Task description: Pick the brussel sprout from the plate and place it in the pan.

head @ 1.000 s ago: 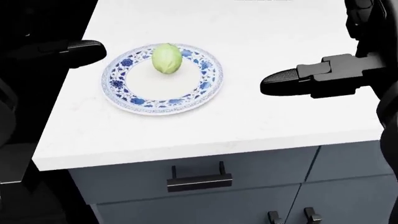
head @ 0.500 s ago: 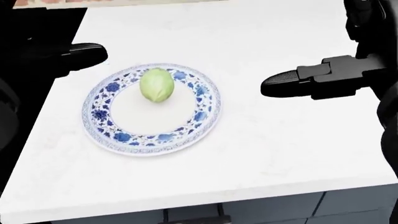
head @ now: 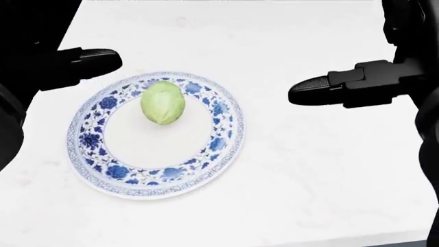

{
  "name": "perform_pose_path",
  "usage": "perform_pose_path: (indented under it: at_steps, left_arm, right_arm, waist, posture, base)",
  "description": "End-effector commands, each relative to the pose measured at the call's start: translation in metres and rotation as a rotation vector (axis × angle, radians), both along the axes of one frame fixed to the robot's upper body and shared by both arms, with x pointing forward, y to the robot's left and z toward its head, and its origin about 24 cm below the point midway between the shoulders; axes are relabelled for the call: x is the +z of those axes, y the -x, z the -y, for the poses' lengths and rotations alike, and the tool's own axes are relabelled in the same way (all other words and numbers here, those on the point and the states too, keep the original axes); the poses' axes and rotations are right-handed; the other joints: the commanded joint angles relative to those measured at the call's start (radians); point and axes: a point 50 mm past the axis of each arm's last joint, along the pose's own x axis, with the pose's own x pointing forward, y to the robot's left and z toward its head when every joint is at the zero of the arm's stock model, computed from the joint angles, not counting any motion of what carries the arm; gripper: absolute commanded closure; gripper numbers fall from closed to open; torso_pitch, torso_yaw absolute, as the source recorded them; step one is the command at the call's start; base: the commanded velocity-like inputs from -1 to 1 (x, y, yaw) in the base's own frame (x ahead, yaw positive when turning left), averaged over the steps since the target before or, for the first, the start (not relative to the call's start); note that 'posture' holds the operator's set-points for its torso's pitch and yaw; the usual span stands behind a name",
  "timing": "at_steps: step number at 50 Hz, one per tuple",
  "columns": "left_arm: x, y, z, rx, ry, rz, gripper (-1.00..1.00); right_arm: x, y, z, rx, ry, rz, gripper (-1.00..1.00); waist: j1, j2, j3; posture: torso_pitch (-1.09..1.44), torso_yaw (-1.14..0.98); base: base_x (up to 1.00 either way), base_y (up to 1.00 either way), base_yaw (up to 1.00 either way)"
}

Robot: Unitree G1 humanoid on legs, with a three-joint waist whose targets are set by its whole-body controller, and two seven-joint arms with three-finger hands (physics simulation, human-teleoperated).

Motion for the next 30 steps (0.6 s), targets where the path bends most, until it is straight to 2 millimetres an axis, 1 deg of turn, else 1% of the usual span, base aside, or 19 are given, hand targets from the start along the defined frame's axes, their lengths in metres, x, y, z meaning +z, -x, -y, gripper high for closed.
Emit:
perform_pose_path:
  at_steps: [1,7,12,14,16,19,23,27,30]
  left_arm:
    - [0.017,0.004,0.001,-0.005,-0.003,0.09,-1.0]
    - [0.02,0.006,0.001,-0.003,-0.004,0.088,-1.0]
    - [0.019,0.005,0.0,0.002,-0.008,0.089,-1.0]
    - [0.019,0.006,0.0,0.002,-0.008,0.092,-1.0]
    - [0.02,0.005,-0.002,0.003,-0.006,0.094,-1.0]
    - [0.021,0.004,-0.003,0.006,0.0,0.093,-1.0]
    - [0.021,0.003,-0.004,0.009,0.002,0.093,-1.0]
    - [0.02,0.002,-0.005,0.01,0.004,0.093,-1.0]
    - [0.022,0.002,-0.008,0.017,0.01,0.094,-1.0]
  right_arm:
    - [0.012,0.005,0.0,-0.006,0.01,0.074,-1.0]
    - [0.013,0.004,-0.002,0.001,0.016,0.073,-1.0]
    - [0.02,0.004,-0.008,0.013,0.034,0.087,-1.0]
    - [0.021,-0.005,-0.016,0.036,0.066,0.067,-1.0]
    - [0.028,-0.015,-0.021,0.043,0.081,0.066,-1.0]
    - [0.027,-0.034,-0.033,0.074,0.109,0.038,-1.0]
    - [0.03,-0.05,-0.044,0.113,0.155,0.017,-1.0]
    - [0.039,-0.066,-0.056,0.153,0.169,0.011,-1.0]
    - [0.044,-0.079,-0.07,0.223,0.178,0.014,-1.0]
  waist:
    - [-0.001,0.002,-0.025]
    - [0.0,0.002,-0.02]
    - [0.002,0.004,-0.016]
    - [0.002,0.006,-0.015]
    - [0.0,0.008,-0.015]
    - [-0.004,0.011,-0.015]
    - [-0.006,0.016,-0.016]
    - [-0.006,0.022,-0.016]
    - [-0.006,0.027,-0.016]
  posture:
    - [0.0,0.0]
    - [0.0,0.0]
    - [0.0,0.0]
    - [0.0,0.0]
    - [0.0,0.0]
    - [0.0,0.0]
    - [0.0,0.0]
    - [0.0,0.0]
    - [0.0,0.0]
  base:
    - [0.0,0.0,0.0]
    - [0.0,0.0,0.0]
    - [0.0,0.0,0.0]
    - [0.0,0.0,0.0]
    - [0.0,0.0,0.0]
    - [0.0,0.0,0.0]
    - [0.0,0.0,0.0]
    - [0.0,0.0,0.0]
    - [0.0,0.0,0.0]
